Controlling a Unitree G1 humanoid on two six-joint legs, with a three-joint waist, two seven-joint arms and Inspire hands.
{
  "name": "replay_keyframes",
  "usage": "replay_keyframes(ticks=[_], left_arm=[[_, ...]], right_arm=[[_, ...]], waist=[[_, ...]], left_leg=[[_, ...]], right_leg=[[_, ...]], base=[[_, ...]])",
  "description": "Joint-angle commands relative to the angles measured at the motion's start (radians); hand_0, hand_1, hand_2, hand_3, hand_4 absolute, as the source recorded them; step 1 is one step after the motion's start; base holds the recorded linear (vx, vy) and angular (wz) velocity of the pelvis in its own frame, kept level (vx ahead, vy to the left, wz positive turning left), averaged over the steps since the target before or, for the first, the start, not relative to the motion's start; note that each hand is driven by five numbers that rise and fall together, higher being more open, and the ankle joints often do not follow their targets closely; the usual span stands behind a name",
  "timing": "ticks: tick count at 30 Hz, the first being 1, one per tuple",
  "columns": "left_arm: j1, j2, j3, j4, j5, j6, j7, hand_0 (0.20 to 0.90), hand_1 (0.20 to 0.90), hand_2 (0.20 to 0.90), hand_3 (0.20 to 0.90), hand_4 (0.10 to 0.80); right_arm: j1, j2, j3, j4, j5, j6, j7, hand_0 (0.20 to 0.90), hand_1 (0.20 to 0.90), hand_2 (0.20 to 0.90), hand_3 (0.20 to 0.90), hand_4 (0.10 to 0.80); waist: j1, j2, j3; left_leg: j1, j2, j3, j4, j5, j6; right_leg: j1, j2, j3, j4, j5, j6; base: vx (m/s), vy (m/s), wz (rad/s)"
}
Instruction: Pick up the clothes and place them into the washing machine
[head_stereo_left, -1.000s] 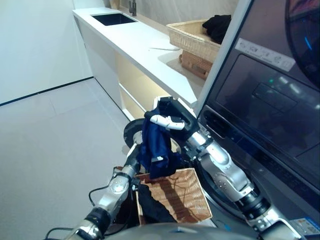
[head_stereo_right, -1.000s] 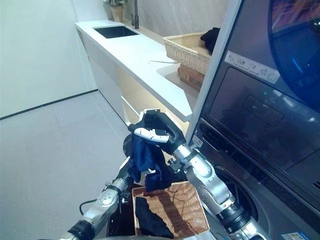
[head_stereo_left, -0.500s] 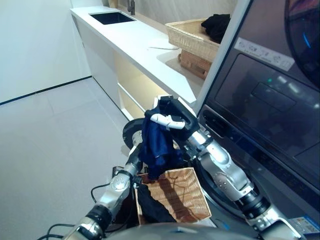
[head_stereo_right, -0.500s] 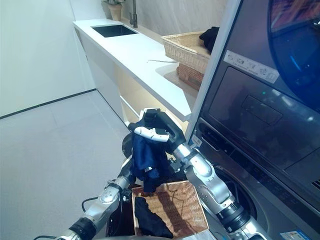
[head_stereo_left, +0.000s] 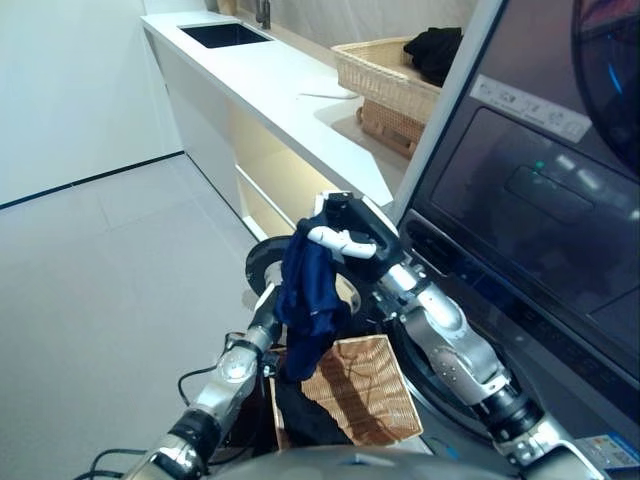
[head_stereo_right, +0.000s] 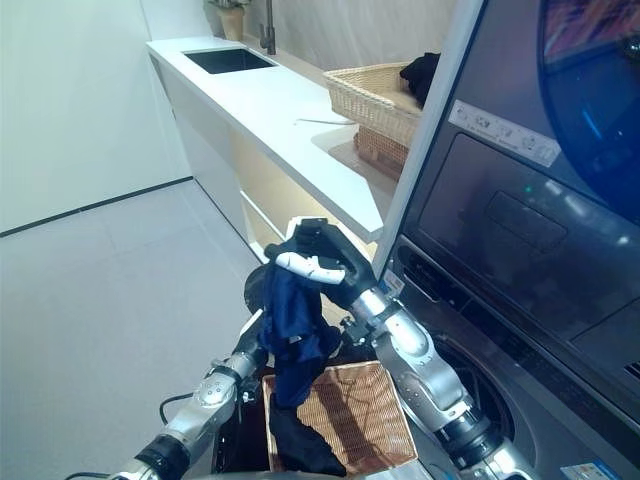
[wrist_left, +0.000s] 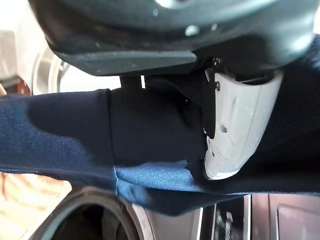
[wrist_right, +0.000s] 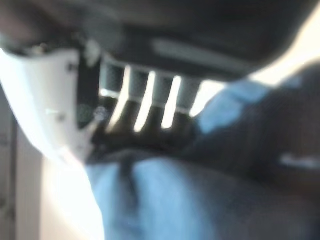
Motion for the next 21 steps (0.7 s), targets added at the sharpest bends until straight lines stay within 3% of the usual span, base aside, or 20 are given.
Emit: replay_keyframes(ticks=[1, 12, 21], left_arm=[[-0.097, 0.019, 0.067, -0.052, 0.023, -0.118, 0.017, 0.200, 0.200, 0.200, 0.200, 0.300], [-0.028, 0.080, 0.222, -0.123, 0.050, -0.143, 0.052, 0.200, 0.200, 0.200, 0.200, 0.300], [-0.026, 0.110, 0.300, -0.201, 0.047, -0.153, 0.064, 0.200, 0.200, 0.200, 0.200, 0.300]], right_arm=[[0.002, 0.047, -0.144, -0.067, 0.007, -0.135, -0.009, 0.200, 0.200, 0.200, 0.200, 0.300], [0.124, 0.112, -0.291, 0.015, -0.105, -0.174, -0.051, 0.200, 0.200, 0.200, 0.200, 0.300], [0.160, 0.121, -0.301, 0.088, -0.160, -0.158, -0.035, 0.200, 0.200, 0.200, 0.200, 0.300]], waist=[[0.010, 0.008, -0.057], [0.008, 0.021, -0.053], [0.009, 0.025, -0.052]], left_leg=[[0.045, -0.030, 0.002, 0.012, -0.098, -0.037], [0.050, -0.029, 0.004, 0.007, -0.099, -0.039], [0.051, -0.028, 0.001, 0.006, -0.099, -0.041]], right_leg=[[-0.001, 0.022, 0.007, 0.030, -0.034, 0.011], [0.002, 0.026, 0.008, 0.025, -0.039, 0.011], [0.004, 0.027, 0.006, 0.024, -0.040, 0.011]], base=[[0.000, 0.000, 0.00], [0.000, 0.000, 0.00], [-0.001, -0.002, 0.01]])
